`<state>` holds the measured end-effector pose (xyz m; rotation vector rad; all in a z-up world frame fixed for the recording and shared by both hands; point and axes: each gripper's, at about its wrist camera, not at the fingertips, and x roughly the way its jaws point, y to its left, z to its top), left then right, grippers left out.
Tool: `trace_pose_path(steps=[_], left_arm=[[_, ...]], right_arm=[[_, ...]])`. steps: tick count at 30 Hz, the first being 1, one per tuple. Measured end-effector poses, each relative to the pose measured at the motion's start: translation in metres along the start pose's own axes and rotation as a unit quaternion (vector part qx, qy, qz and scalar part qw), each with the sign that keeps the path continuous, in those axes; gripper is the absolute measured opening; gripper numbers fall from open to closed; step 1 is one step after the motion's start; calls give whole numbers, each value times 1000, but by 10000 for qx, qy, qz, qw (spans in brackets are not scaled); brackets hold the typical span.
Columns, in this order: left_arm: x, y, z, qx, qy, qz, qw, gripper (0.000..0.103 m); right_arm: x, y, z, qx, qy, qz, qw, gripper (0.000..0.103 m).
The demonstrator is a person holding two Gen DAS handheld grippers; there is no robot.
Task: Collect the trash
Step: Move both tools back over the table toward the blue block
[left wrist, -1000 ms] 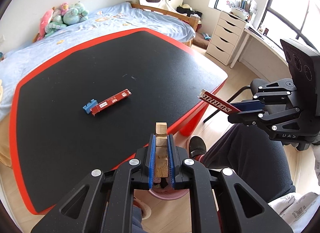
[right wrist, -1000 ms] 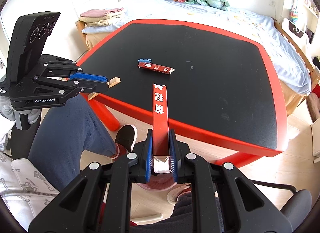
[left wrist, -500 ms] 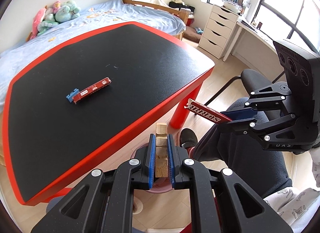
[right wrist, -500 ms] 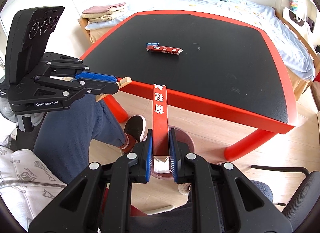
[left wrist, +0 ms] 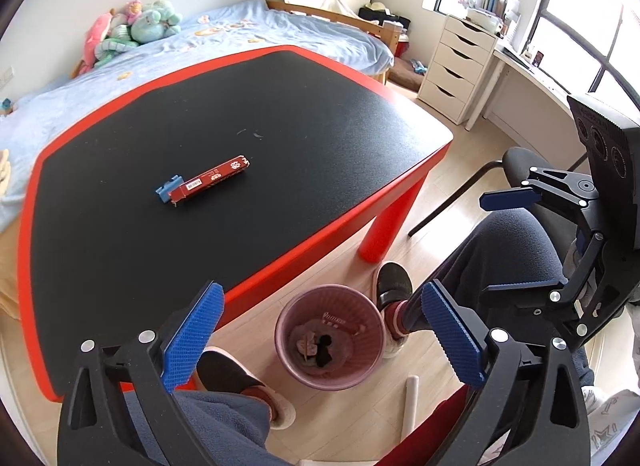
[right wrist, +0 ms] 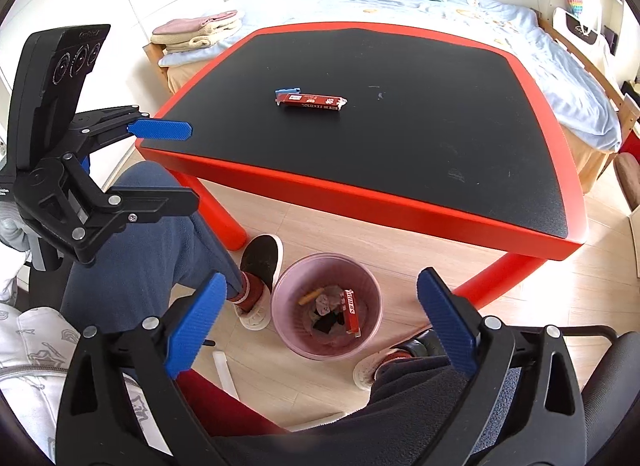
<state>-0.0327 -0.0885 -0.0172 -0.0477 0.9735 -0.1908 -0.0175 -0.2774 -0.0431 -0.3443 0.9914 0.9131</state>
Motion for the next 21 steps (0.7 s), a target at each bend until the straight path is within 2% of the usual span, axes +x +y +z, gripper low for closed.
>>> trace_pose_path(steps=[21], left_arm=[[-7,17,-1,-250,-23,95,9996,95]], right_arm=[[1,5,8,-39,-17,57,10000,99]])
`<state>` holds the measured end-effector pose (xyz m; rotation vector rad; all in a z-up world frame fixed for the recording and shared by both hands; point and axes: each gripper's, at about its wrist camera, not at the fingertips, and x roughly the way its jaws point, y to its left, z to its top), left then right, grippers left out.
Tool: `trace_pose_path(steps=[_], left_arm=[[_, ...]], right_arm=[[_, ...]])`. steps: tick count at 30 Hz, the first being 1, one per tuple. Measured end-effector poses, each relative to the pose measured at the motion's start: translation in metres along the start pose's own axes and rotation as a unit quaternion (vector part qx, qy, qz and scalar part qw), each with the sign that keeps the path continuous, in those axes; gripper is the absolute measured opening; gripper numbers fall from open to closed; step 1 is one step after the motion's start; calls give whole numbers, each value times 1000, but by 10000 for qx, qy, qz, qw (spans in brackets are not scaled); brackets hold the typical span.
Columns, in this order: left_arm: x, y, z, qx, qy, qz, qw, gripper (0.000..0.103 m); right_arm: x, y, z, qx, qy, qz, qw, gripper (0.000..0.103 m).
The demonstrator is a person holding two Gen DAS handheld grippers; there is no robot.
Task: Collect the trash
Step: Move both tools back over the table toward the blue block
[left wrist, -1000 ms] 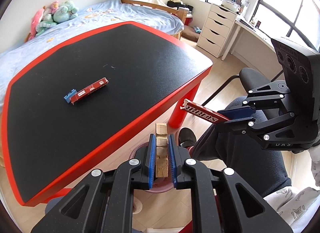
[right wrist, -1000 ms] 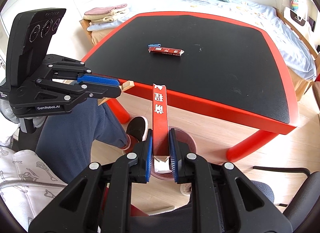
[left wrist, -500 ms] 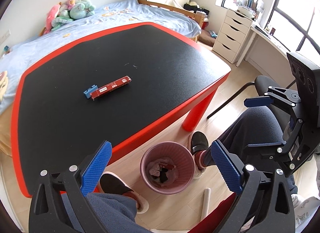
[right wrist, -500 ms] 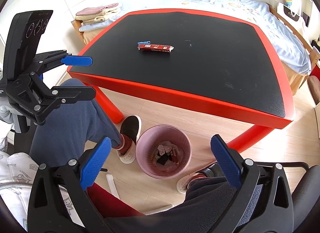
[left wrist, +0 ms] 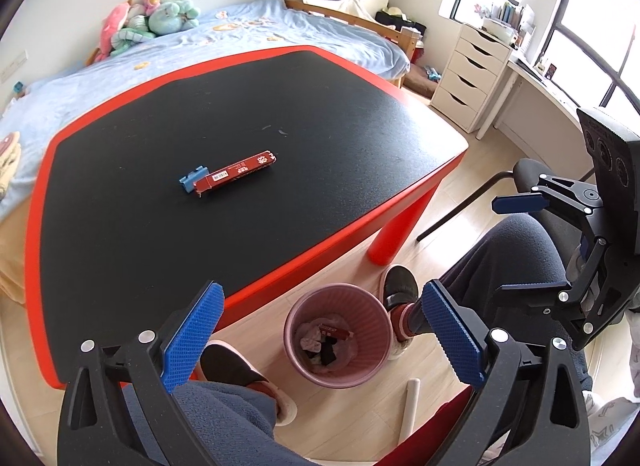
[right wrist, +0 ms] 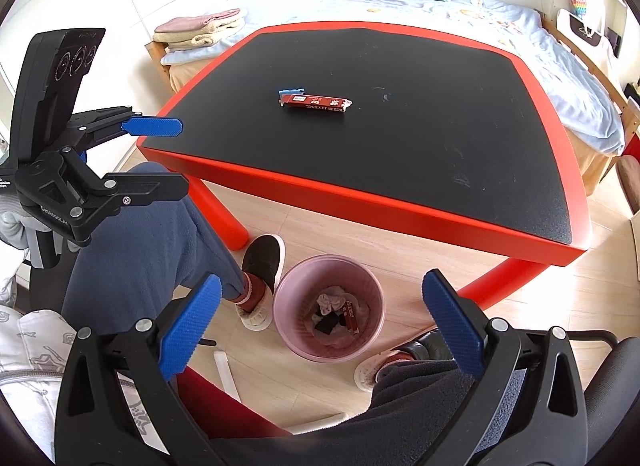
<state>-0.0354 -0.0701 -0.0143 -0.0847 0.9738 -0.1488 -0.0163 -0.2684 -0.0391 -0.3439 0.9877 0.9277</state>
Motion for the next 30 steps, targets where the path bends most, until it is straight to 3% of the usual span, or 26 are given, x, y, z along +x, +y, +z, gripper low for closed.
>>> trace_pose_path(steps=[18,30], left_arm=[[-8,39,19,-289,-92,179,9994,95],[12,68,58,-715,42,521,9961,95]], right_arm=[[9,5,49,-485,-101,107,9987,99],[31,0,107,-1151,-103,266,9929,99]])
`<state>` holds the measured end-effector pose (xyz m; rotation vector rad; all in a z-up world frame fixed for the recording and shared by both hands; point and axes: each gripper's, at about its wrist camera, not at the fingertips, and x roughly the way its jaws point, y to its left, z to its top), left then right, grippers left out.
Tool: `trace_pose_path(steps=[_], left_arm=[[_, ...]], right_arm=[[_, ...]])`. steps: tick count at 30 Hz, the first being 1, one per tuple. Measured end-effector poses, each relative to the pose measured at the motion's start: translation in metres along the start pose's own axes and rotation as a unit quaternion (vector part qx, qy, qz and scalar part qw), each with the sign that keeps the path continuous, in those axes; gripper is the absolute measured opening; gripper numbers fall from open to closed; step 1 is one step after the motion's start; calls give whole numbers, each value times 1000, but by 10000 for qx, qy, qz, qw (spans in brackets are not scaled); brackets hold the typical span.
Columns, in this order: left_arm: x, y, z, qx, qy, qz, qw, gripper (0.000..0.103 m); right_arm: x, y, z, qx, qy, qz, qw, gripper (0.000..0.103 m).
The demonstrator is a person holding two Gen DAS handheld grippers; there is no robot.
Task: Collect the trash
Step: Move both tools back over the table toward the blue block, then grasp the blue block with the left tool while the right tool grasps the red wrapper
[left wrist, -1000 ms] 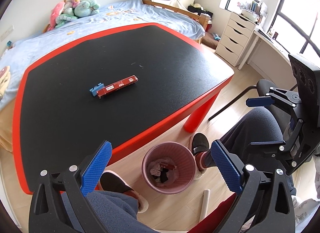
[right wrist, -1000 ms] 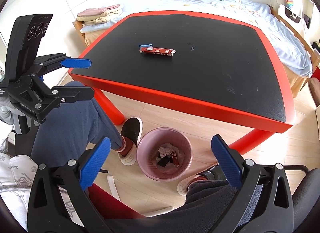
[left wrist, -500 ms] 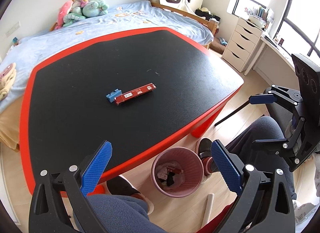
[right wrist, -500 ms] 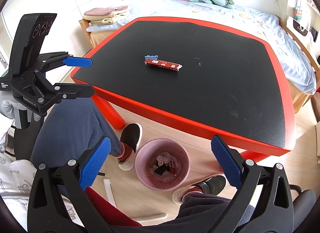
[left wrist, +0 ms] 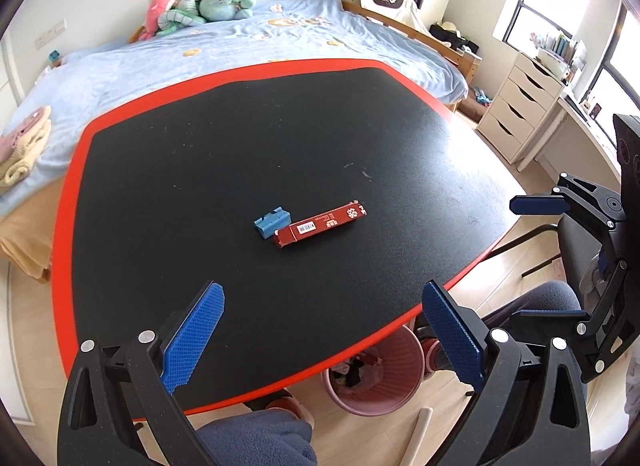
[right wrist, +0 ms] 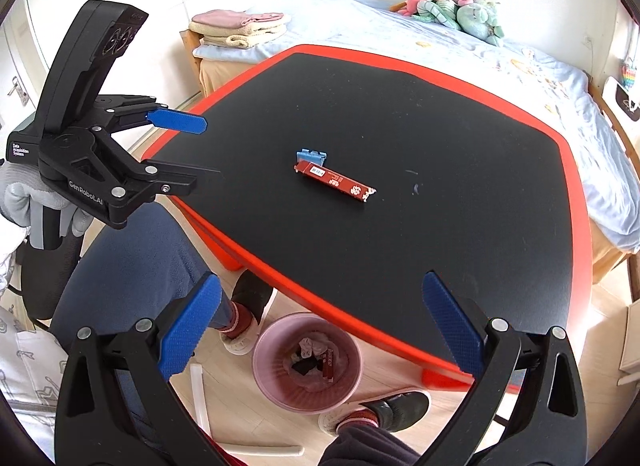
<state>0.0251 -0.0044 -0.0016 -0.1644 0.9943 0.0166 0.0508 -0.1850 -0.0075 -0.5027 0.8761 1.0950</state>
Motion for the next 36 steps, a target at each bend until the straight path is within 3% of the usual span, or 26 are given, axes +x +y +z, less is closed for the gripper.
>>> trace_pose_path(steps=[10,22,33,36], left_arm=[[32,19,27,-489,198,290,9982,95],[83,38,40,-1314,514,542,9885,95],[113,49,31,-1799,610,870,9779,94],[113,48,30,-1790,555,1000,9772,89]], right_arm=[[36,-21,36,-410,52,255,9988,99],[89,-37,54,-1017,167,542,9932,99],[118,-48,60,-1331,308,743,9878,84],[124,-47,60,-1425,323,810,9859,80]])
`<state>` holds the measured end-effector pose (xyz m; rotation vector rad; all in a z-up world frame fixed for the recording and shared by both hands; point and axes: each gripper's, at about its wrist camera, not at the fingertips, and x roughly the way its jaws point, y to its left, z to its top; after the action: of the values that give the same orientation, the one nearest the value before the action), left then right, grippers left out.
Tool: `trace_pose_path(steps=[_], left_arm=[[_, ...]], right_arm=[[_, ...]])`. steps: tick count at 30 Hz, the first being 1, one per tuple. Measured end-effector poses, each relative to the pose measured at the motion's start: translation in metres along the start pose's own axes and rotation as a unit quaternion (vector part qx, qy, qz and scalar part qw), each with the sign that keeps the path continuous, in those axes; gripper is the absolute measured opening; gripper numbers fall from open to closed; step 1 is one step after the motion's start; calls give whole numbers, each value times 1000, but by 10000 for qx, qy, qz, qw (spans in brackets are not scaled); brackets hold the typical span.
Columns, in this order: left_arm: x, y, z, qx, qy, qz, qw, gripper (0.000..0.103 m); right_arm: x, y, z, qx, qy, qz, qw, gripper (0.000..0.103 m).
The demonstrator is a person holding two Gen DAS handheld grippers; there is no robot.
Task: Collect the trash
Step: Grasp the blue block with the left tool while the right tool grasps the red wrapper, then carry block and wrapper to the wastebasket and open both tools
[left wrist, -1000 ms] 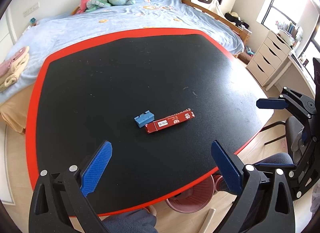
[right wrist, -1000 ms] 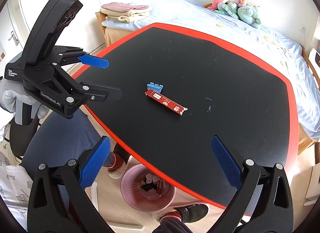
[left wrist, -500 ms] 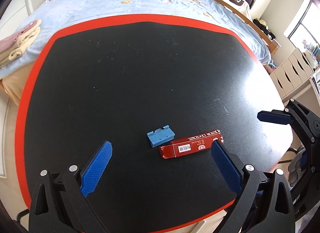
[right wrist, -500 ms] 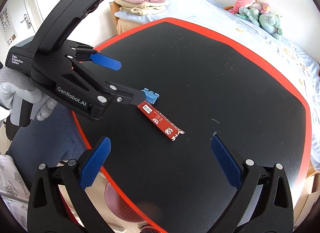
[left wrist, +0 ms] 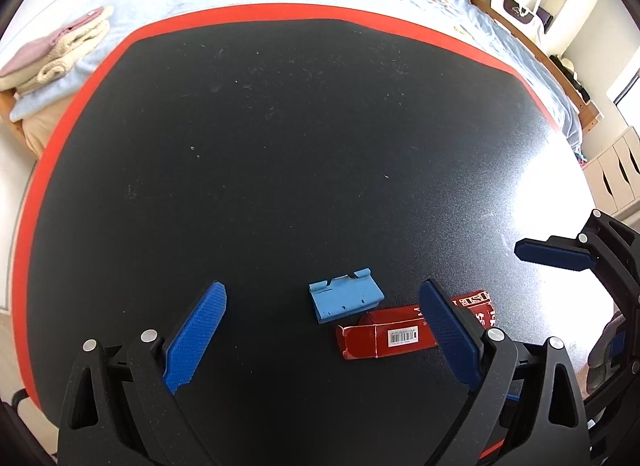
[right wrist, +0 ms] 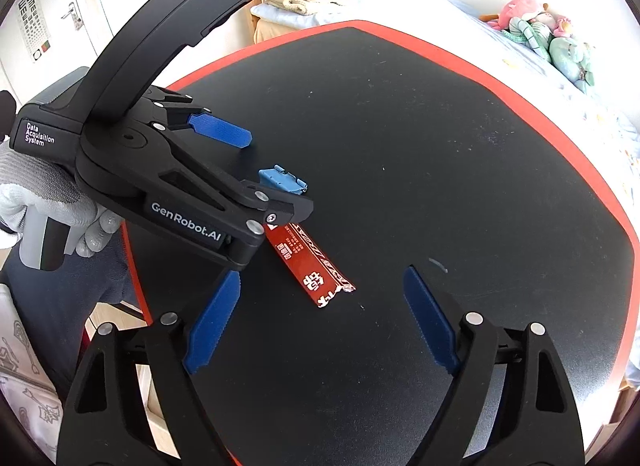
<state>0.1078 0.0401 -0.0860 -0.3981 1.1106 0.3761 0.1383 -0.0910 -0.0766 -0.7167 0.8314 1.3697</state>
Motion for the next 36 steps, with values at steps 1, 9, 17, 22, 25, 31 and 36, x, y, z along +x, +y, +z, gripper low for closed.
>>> trace_pose_path(steps=[1,9,17,22,25,31,36], left_arm=[[-1,-1,0,0,-28,62,10000,85],[-6,1,-6,185,-74,291,9994,67],[-8,9,0,251,-56,310,9992,34],[-7,12,1,348,-61,142,9993,34],[-8,14,-1,390,-73,73,9992,34],[-9,17,-3,463,-88,-3,9989,34],[-15,19,-7,545,-131,-65,9984,34]], right_arm=[[2,0,1,-35,-9,15,10000,80],[11,17,-4,-158,19,106,9998,66],[18,21,1,-260,72,158,9995,56],[24,23,4,-319,169,121,9993,45],[24,21,6,-280,160,87,9994,36],[23,22,3,-235,168,33,9996,18],[18,24,-1,-52,133,-54,9999,14]])
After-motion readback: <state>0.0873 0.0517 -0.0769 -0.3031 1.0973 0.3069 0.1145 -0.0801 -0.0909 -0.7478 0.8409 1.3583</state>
